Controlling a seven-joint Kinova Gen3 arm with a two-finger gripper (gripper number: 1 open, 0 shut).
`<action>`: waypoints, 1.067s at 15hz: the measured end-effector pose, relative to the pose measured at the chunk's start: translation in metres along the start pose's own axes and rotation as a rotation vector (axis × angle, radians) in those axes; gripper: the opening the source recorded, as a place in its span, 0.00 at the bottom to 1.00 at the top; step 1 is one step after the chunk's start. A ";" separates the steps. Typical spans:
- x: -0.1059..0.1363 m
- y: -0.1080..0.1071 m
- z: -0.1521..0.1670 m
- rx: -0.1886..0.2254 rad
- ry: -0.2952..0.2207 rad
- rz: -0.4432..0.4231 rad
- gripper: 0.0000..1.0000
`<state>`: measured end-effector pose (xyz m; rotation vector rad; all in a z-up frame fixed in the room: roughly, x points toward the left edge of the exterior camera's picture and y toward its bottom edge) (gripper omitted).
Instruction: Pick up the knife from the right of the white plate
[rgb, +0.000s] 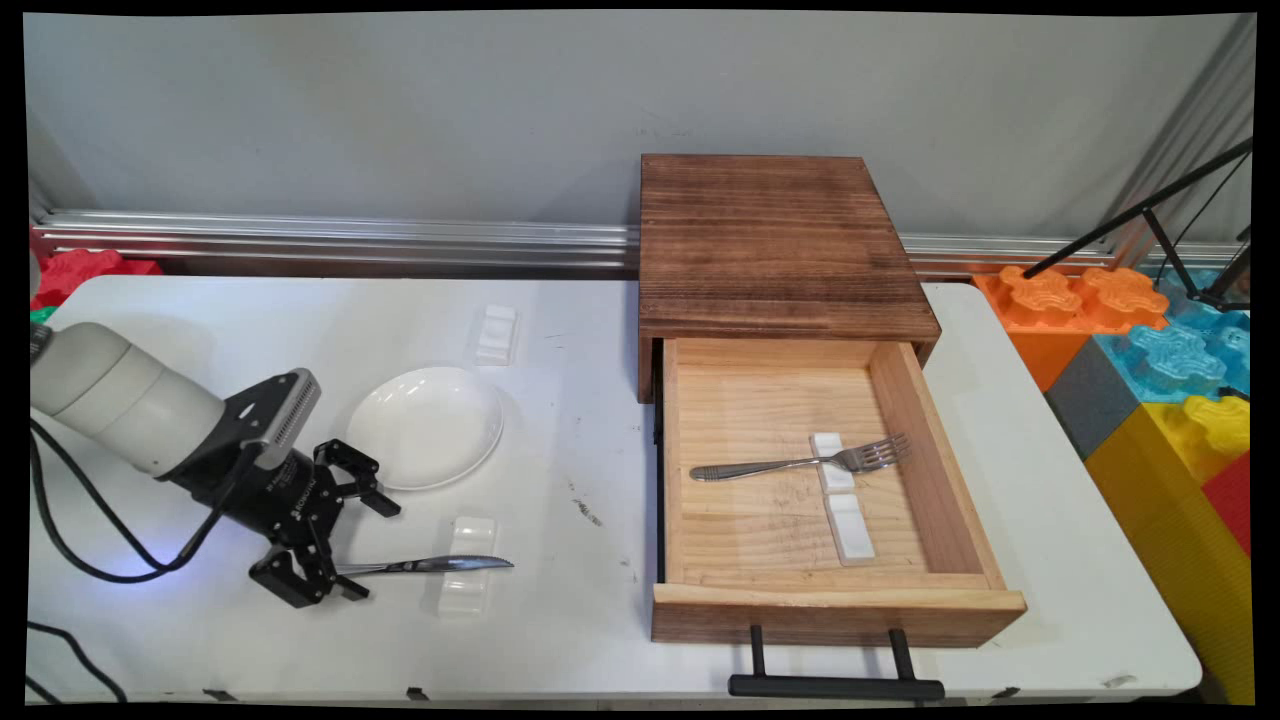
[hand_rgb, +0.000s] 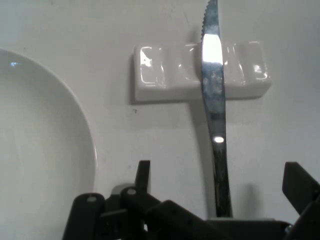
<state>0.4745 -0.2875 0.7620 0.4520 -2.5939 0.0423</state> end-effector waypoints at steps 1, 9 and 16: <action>-0.001 0.000 0.002 0.000 0.003 0.003 1.00; -0.003 0.001 0.013 -0.002 0.016 0.011 1.00; -0.004 -0.001 0.021 0.000 0.023 0.017 1.00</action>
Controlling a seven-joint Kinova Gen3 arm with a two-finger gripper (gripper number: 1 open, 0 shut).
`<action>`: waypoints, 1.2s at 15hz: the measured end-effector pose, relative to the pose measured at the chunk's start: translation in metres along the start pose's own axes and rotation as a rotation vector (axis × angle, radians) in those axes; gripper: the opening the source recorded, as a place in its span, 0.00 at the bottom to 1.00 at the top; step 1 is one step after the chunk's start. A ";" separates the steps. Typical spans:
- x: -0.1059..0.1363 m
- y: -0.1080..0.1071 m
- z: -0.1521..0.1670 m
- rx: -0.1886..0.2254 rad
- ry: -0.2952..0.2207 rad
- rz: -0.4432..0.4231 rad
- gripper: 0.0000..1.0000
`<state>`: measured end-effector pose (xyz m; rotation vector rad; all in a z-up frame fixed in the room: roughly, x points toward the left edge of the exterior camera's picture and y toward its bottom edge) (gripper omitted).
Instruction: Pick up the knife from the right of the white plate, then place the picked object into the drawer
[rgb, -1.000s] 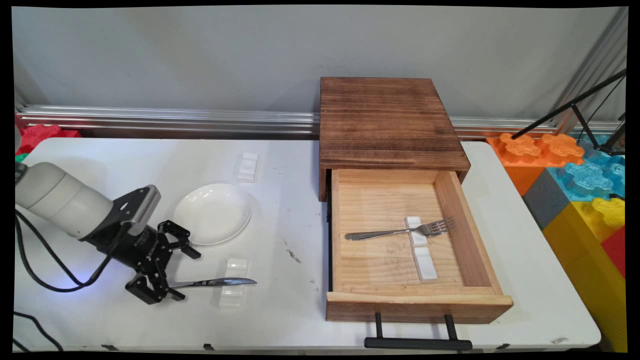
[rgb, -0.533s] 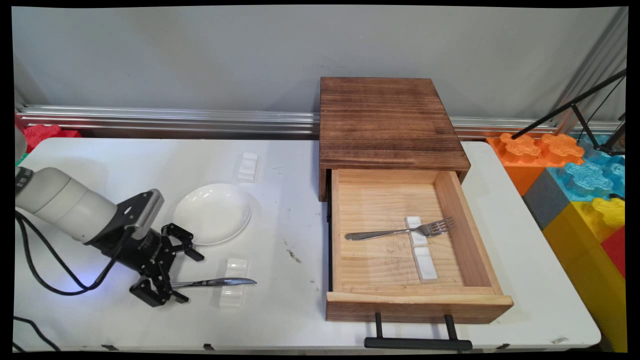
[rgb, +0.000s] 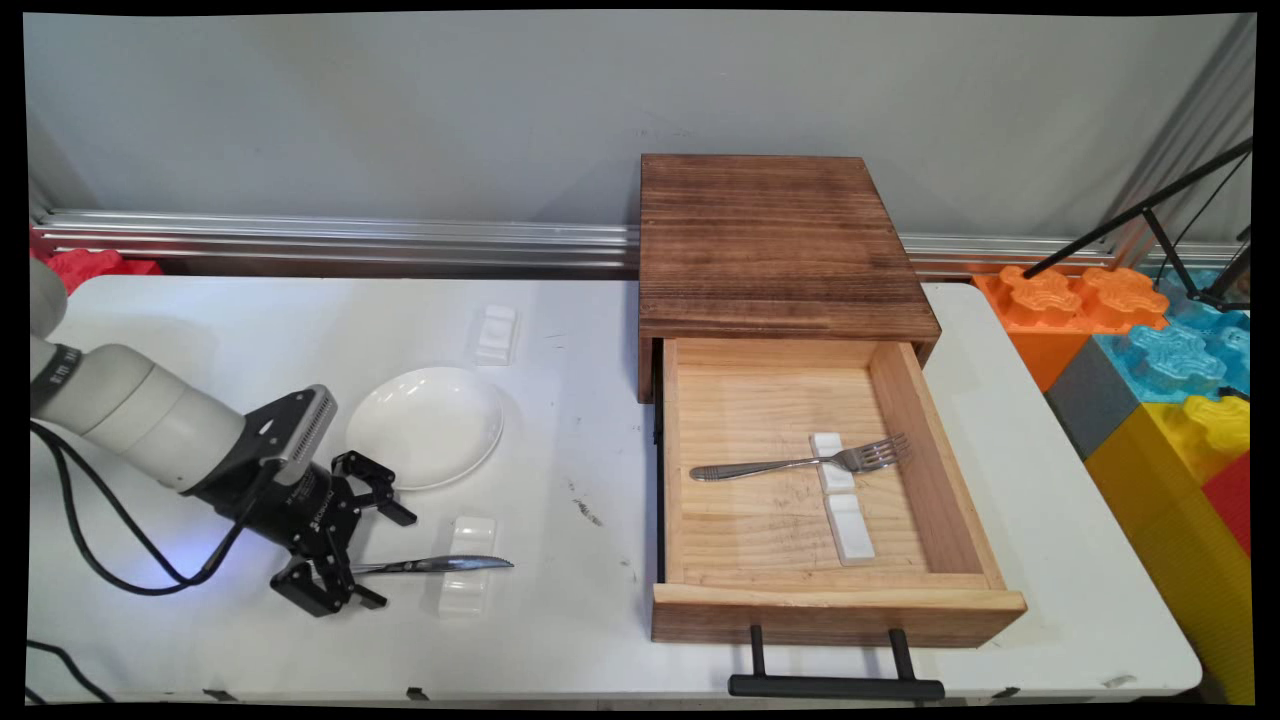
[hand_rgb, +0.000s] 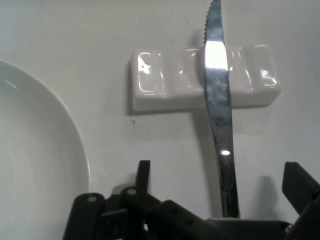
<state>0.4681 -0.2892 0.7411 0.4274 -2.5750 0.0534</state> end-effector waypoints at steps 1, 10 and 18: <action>0.000 0.000 0.001 0.001 0.000 0.002 1.00; 0.000 -0.002 0.004 0.006 -0.002 0.008 0.00; 0.003 0.001 -0.003 0.002 -0.003 0.006 0.00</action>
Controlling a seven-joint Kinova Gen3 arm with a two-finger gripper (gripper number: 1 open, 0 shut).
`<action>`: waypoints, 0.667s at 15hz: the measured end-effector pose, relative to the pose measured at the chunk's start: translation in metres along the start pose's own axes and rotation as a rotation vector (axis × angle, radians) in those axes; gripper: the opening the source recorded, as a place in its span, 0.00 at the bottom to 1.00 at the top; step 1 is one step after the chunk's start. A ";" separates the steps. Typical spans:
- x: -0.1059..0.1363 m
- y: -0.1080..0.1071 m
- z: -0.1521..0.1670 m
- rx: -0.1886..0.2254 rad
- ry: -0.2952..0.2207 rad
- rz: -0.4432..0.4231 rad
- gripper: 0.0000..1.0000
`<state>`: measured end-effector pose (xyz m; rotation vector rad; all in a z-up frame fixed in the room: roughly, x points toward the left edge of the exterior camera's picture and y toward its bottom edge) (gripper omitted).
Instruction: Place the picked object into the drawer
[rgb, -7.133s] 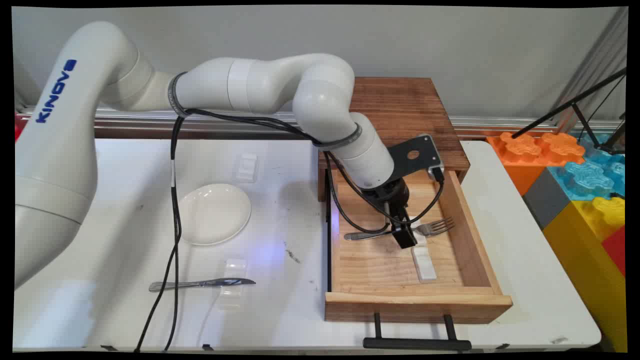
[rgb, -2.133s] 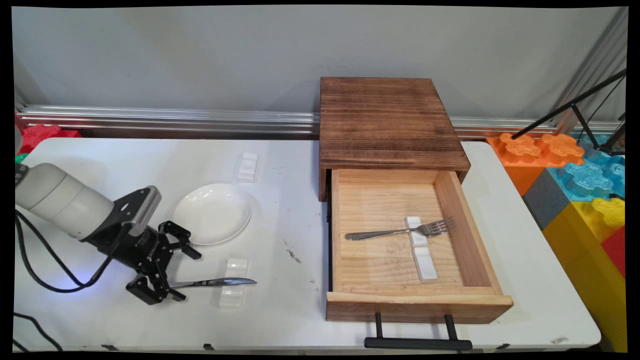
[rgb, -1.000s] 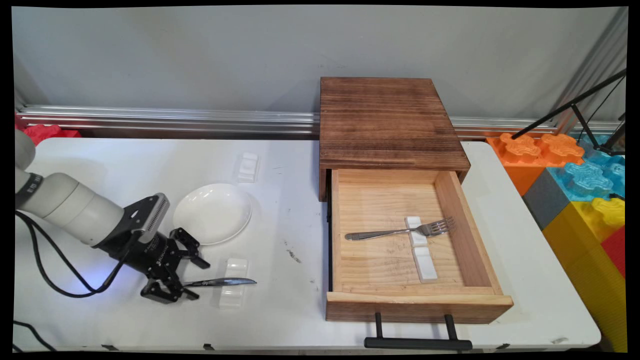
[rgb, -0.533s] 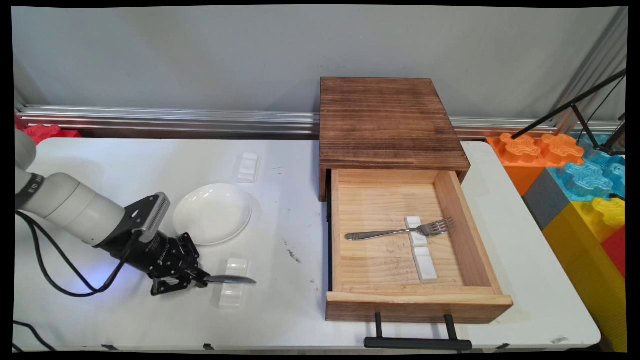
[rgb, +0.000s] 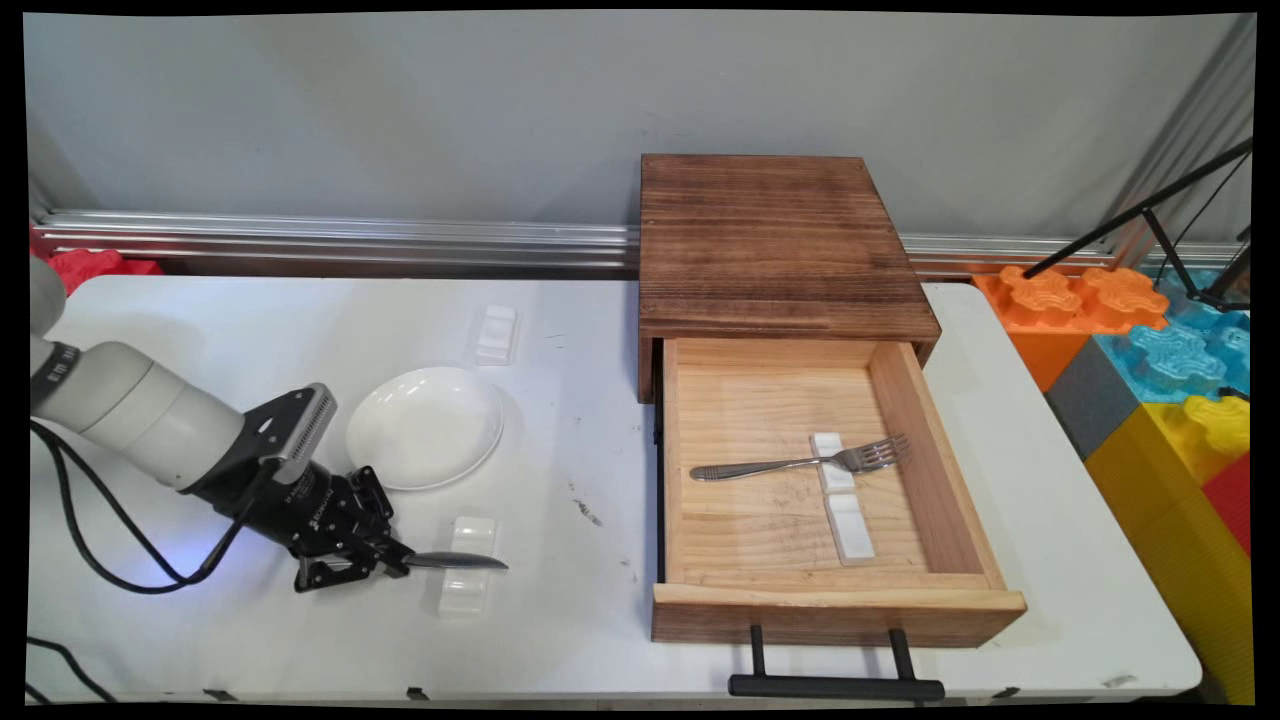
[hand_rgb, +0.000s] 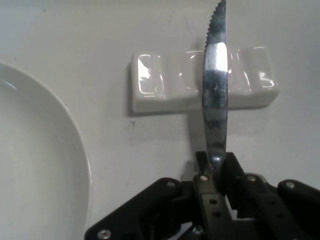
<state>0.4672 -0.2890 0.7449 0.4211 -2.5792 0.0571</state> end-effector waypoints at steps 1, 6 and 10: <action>0.002 0.000 -0.001 0.001 0.003 -0.002 0.00; 0.019 0.003 -0.013 0.016 0.019 -0.028 0.00; 0.040 0.005 -0.026 0.025 0.021 -0.055 0.00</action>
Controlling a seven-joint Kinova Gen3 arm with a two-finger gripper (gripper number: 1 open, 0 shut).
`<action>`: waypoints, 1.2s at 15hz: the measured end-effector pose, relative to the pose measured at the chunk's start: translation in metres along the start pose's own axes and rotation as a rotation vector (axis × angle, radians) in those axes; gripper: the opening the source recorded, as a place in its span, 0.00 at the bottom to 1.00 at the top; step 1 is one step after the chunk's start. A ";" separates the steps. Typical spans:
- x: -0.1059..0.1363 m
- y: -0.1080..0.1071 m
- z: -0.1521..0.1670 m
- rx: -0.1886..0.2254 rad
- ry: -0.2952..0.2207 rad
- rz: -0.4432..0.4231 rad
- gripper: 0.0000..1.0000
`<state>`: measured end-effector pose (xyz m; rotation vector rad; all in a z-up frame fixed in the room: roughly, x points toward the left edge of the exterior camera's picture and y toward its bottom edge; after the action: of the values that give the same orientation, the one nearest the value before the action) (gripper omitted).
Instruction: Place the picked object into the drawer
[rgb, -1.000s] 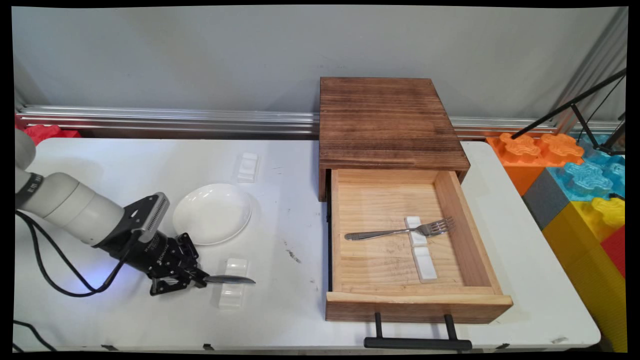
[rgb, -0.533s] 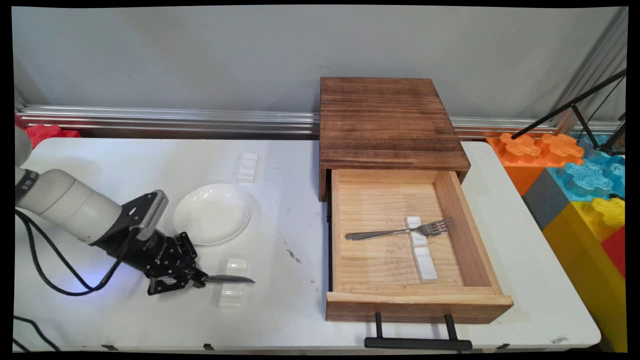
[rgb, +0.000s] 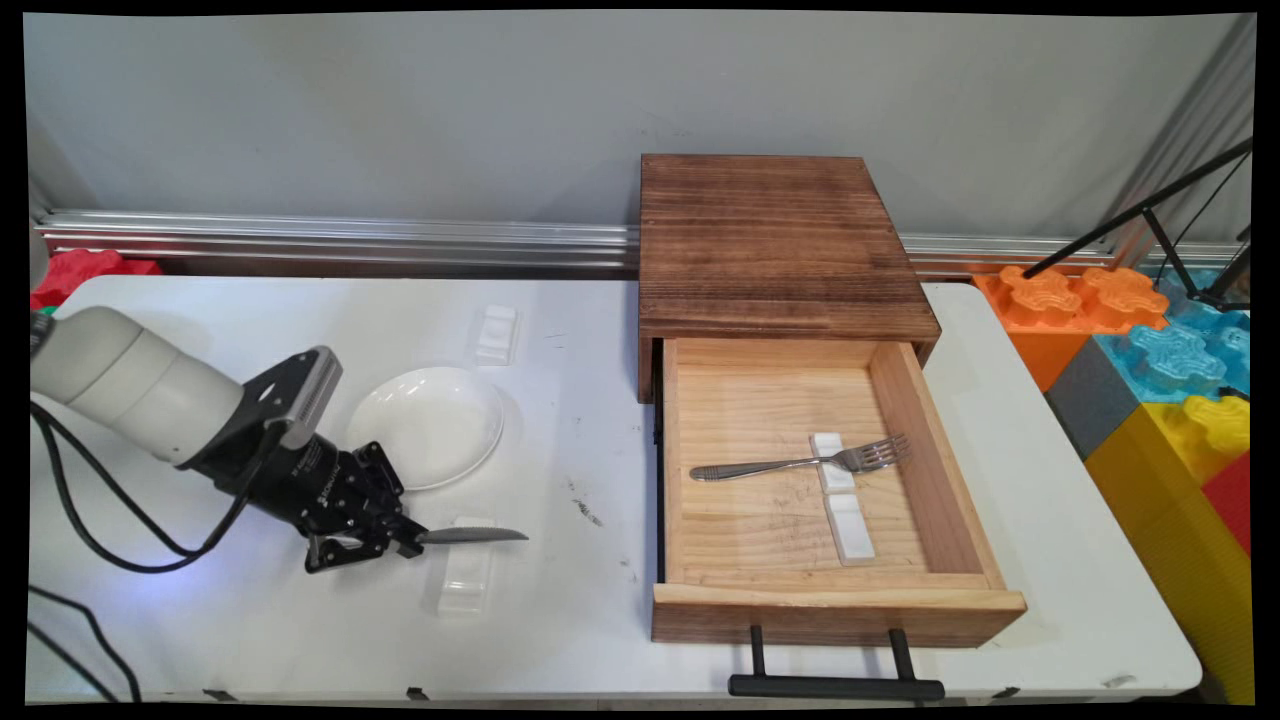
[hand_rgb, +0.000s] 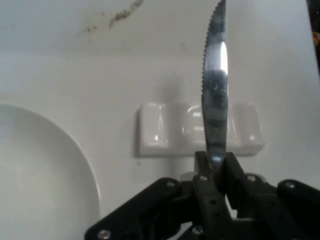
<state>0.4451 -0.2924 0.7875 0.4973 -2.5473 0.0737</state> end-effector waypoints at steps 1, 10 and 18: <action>0.006 0.000 -0.003 0.001 -0.002 -0.005 0.00; 0.062 -0.005 -0.031 -0.009 -0.047 -0.030 0.00; 0.126 -0.006 -0.029 -0.009 -0.023 -0.028 0.00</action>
<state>0.3631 -0.3359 0.8774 0.5328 -2.5609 0.0470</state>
